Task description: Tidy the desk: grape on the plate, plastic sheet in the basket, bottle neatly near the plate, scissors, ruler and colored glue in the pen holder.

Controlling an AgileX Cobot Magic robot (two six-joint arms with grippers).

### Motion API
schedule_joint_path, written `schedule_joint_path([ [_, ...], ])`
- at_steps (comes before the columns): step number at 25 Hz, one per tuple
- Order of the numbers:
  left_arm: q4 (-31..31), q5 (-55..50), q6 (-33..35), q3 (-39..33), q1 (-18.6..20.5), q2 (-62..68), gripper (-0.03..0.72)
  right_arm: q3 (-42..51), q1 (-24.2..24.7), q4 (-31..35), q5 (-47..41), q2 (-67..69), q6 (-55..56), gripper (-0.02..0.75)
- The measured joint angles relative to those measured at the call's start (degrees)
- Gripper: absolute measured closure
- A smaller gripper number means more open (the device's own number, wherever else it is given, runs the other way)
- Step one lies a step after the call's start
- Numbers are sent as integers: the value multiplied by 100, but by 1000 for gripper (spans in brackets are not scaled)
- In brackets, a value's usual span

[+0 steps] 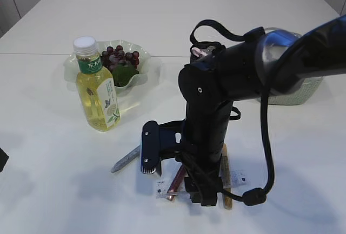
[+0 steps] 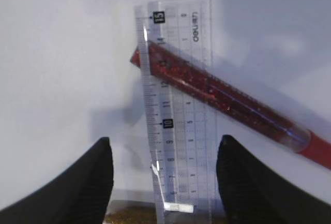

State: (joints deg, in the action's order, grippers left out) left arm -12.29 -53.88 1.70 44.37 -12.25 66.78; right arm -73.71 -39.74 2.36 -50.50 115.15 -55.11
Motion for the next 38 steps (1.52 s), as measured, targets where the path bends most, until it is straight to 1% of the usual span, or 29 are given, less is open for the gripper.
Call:
schedule_joint_path([
  [26, 0, 25, 0, 0, 0, 0, 256, 0, 0, 0, 179, 256, 0, 242],
  [28, 0, 25, 0, 0, 0, 0, 256, 0, 0, 0, 179, 256, 0, 258],
  [30, 0, 34, 0, 0, 0, 0, 256, 0, 0, 0, 179, 256, 0, 291],
  [35, 0, 62, 0, 0, 0, 0, 256, 0, 0, 0, 189, 277, 0, 423],
  [38, 0, 66, 0, 0, 0, 0, 256, -11, 0, 0, 189, 287, -4, 437],
])
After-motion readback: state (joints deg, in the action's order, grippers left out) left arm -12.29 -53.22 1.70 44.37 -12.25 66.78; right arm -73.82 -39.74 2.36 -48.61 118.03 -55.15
